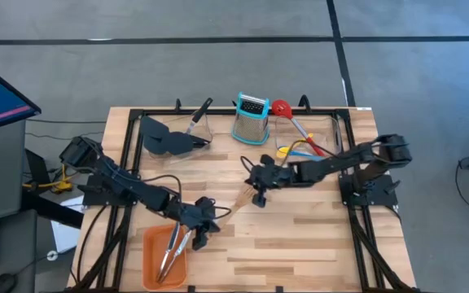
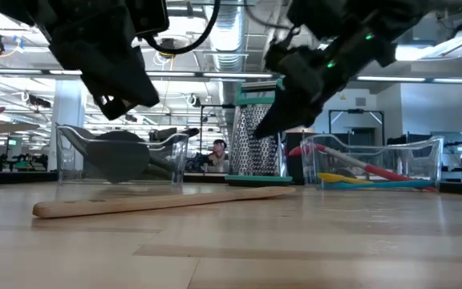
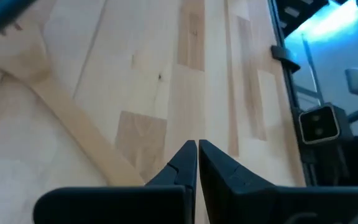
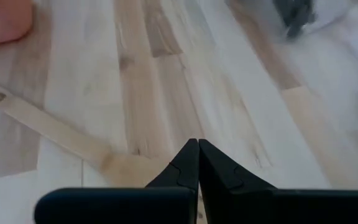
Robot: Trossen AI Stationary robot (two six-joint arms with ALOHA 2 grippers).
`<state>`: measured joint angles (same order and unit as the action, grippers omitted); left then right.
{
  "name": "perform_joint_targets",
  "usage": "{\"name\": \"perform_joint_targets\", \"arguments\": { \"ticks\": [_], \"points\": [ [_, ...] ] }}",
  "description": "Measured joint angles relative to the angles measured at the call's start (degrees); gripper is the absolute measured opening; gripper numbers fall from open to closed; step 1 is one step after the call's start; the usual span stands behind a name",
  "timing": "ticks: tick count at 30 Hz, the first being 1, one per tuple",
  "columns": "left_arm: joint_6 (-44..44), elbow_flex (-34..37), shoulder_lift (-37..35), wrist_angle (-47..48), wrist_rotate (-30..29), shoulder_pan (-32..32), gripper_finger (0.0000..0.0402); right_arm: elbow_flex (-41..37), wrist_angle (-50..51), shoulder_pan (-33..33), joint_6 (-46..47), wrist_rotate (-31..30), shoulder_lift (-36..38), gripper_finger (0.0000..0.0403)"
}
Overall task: Pick & Place Kitchen Items
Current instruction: Put the wooden slotted serving spoon into the right transparent bin
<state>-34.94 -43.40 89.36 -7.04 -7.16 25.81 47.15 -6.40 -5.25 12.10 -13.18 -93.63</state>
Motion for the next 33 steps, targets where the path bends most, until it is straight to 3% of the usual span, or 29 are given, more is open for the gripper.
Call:
{"name": "perform_joint_targets", "arguments": {
  "ticks": [4,11,16,24,33],
  "points": [
    [0.1,0.0,0.0,3.9,0.3,-0.6,0.0002,4.0,3.7,2.1,0.7,3.4,-4.3,0.0000],
    [2.3,0.0,0.0,6.1,-0.7,-1.7,0.0002,11.0,19.8,3.6,3.0,7.9,-9.9,0.0000],
    [3.1,0.0,0.0,6.0,-1.5,-1.8,0.0002,12.0,22.4,3.5,3.0,11.7,-12.0,0.0000],
    [3.1,0.0,-0.1,5.7,-1.5,-1.8,0.0002,12.4,23.2,4.0,7.2,11.6,-14.2,0.0000],
    [3.1,0.0,-0.1,5.7,-1.6,-1.8,0.0002,12.1,26.9,4.1,13.6,5.3,-12.9,0.0000]
  ]
}}
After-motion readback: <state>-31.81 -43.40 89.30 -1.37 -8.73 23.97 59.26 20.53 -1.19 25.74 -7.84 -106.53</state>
